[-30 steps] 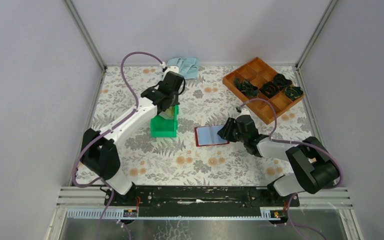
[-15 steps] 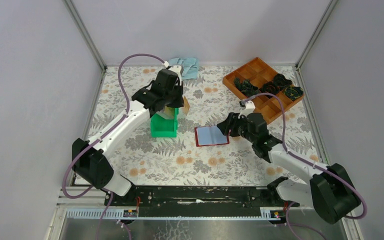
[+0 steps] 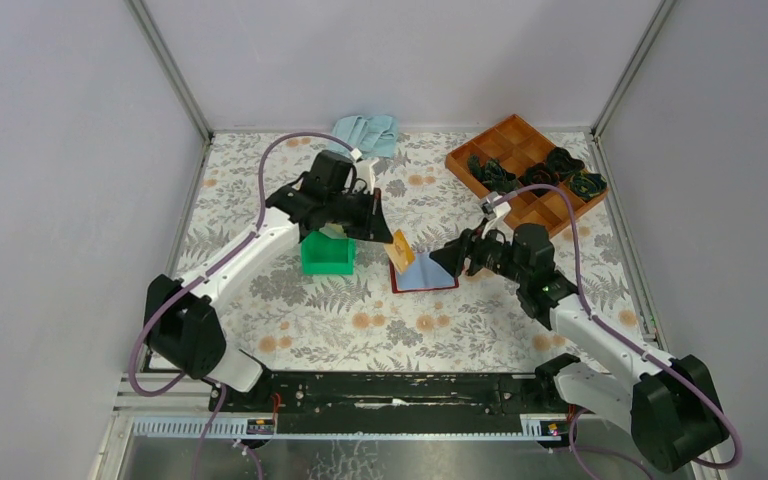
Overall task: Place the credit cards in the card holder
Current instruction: Pick up the credit card from the storage box.
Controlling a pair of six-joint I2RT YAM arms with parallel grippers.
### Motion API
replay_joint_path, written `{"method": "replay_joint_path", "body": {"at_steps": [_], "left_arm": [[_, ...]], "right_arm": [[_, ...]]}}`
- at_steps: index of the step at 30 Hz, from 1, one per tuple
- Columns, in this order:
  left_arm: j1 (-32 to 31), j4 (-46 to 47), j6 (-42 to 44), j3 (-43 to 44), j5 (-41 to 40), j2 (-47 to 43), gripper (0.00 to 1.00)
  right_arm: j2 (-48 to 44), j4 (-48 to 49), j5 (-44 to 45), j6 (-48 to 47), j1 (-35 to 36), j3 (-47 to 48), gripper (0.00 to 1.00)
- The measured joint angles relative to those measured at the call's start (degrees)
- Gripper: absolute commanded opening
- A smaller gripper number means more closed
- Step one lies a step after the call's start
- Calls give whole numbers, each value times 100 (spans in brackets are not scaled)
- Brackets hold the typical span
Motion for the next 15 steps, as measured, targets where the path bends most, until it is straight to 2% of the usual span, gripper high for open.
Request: {"method": "replay_joint_path", "body": {"at_steps": [7, 15], "left_arm": [[74, 428, -4, -525, 1209, -160, 0], [214, 1178, -111, -1038, 2170, -426, 0]], "right_arm": [[164, 367, -855, 168, -142, 0, 64], [400, 938, -1683, 667, -179, -31, 62]]}}
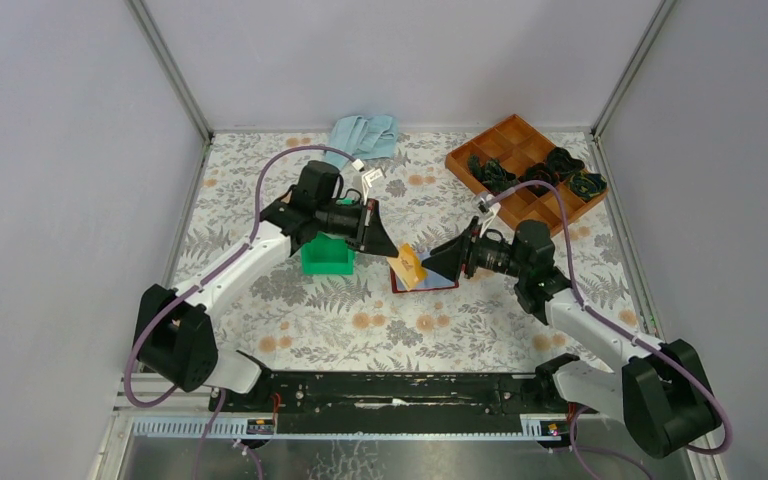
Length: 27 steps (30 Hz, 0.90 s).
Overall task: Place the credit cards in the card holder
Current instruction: Pick up the credit card from the storage box.
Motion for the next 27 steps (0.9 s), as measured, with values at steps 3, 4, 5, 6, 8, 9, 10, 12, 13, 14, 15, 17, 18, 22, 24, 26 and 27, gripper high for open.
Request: {"method": "replay_joint_path", "body": {"at_steps": [3, 4, 5, 6, 8, 9, 10, 12, 13, 14, 15, 17, 18, 22, 24, 26, 27], "left_arm": [[9, 234, -42, -70, 254, -2, 0], [9, 280, -52, -81, 299, -2, 0], [9, 352, -68, -94, 350, -2, 0], [9, 396, -74, -98, 404, -2, 0], [9, 470, -81, -98, 511, -2, 0], [9, 501, -81, -98, 562, -2, 0], [9, 509, -81, -98, 592, -2, 0], [9, 533, -79, -98, 664, -2, 0], [9, 538, -76, -98, 699, -2, 0], [9, 535, -72, -98, 732, -2, 0], [9, 535, -61, -98, 739, -2, 0], [9, 533, -35, -98, 772, 0, 0], [9, 533, -22, -98, 787, 0, 0], [9, 531, 26, -98, 824, 33, 0], [9, 533, 35, -98, 837, 66, 0], [9, 531, 42, -98, 841, 98, 0], [9, 531, 48, -98, 846, 118, 0]], "right_arm": [[101, 284, -243, 234, -11, -24, 61], [138, 365, -317, 293, -11, -35, 61], [190, 457, -389, 372, -11, -50, 61], [243, 555, -466, 435, -11, -66, 60], [348, 737, -570, 581, -11, -98, 59], [391, 815, -619, 649, -13, -109, 58], [448, 909, -662, 726, -13, -122, 57], [568, 1132, -765, 885, -15, -149, 55], [619, 1235, -793, 964, -13, -162, 55], [664, 1338, -831, 1036, -15, -173, 53], [697, 1427, -872, 1106, -15, -184, 51], [741, 1565, -938, 1217, -15, -186, 46], [752, 1626, -966, 1255, -15, -186, 43], [798, 1812, -1073, 1386, -15, -186, 27], [837, 1884, -1119, 1432, -15, -186, 19], [894, 1952, -1187, 1488, -15, -186, 14], [938, 2017, -1228, 1521, -15, -186, 13]]}}
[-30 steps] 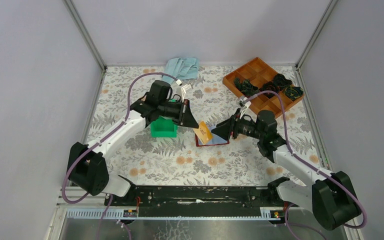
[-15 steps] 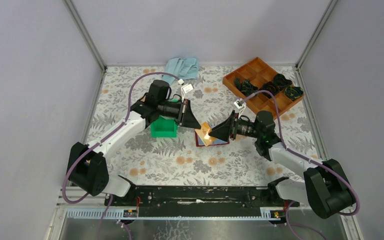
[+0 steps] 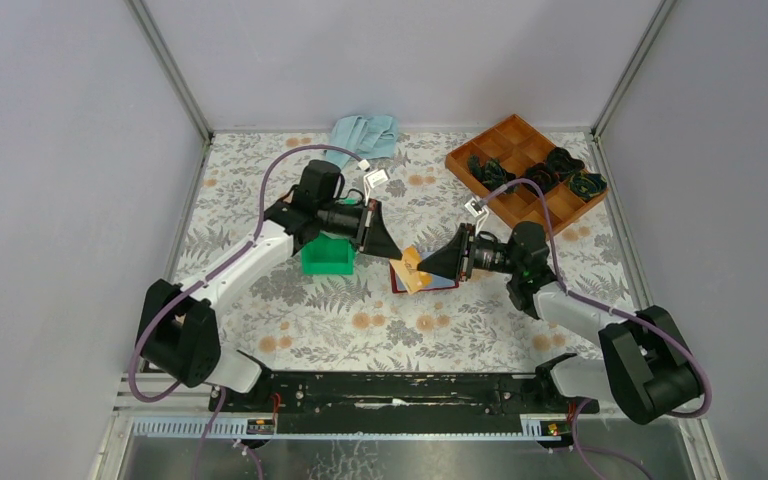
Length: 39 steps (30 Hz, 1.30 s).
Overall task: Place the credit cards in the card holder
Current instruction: Pick up the credit card from the storage box.
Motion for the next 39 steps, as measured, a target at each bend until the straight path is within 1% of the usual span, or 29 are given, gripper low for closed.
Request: {"method": "replay_joint_path", "body": {"at_steps": [1, 4, 8, 9, 10, 11, 12, 13, 16, 20, 23, 26, 30, 32, 34, 39], "left_arm": [[0, -2, 7, 0, 7, 13, 0], [7, -7, 26, 0, 15, 50, 0], [33, -33, 72, 2, 31, 76, 0], [33, -44, 87, 4, 33, 81, 2], [33, -46, 96, 7, 33, 87, 17], [33, -52, 101, 9, 28, 94, 35], [33, -61, 107, 17, 17, 107, 47], [33, -66, 114, 39, -26, 127, 52], [33, -28, 4, 83, -190, 164, 62], [59, 153, -286, 81, -570, 162, 66], [107, 380, -531, 28, -1196, 109, 66], [114, 699, -815, -302, -2026, -146, 67], [48, 970, -1143, -800, -3117, -535, 65], [-107, 1075, -1226, -968, -3762, -623, 65], [-413, 1150, -1266, -1058, -4304, -612, 63], [-1283, 1327, -1333, -1200, -5259, -417, 60]], "right_arm": [[37, 37, -28, 24, 0, 0, 11], [188, 260, -133, 149, 0, 0, 0], [409, 643, -291, 400, -20, -4, 0], [457, 719, -308, 466, -22, -9, 0], [509, 813, -341, 533, -31, -15, 0], [553, 903, -372, 608, -33, -28, 0], [590, 988, -389, 673, -37, -39, 0], [614, 1075, -391, 728, -37, -55, 0], [656, 1263, -389, 861, -37, -92, 0], [658, 1384, -319, 966, -37, -160, 0], [638, 1257, -168, 944, -37, -186, 0], [518, 796, 94, 728, -37, -184, 0], [256, -199, 632, 234, -37, -140, 0], [205, -697, 957, -9, -35, -50, 0], [203, -1167, 1320, -212, -37, 61, 0], [330, -2122, 2142, -575, -37, 385, 0]]}}
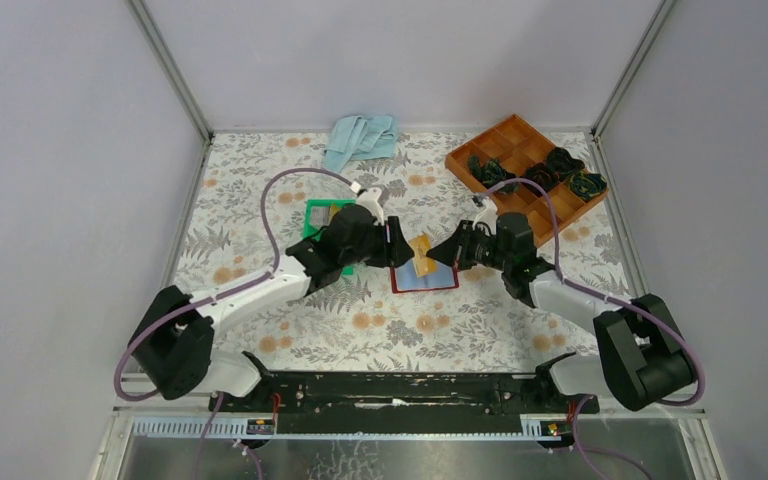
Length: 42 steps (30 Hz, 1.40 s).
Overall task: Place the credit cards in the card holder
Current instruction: Pick up the credit card from the storage box, then insert the credit card into the card holder.
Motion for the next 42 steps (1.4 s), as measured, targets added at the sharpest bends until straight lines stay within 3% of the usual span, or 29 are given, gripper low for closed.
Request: {"method": "replay_joint_path", "body": {"at_steps": [6, 15, 22, 42], "left_arm": [[-525, 385, -162, -481, -778, 267, 58], [-686, 767, -297, -754, -1268, 509, 52], [-756, 964, -321, -754, -1335, 815, 39], [-831, 1200, -330, -927, -1687, 1207, 40]], "right_arm": [[417, -656, 605, -232, 0, 293, 0], [909, -1025, 940, -343, -35, 382, 0], [977, -1051, 942, -372, -142, 387, 0], [1386, -647, 713, -184, -273, 387, 0]]}}
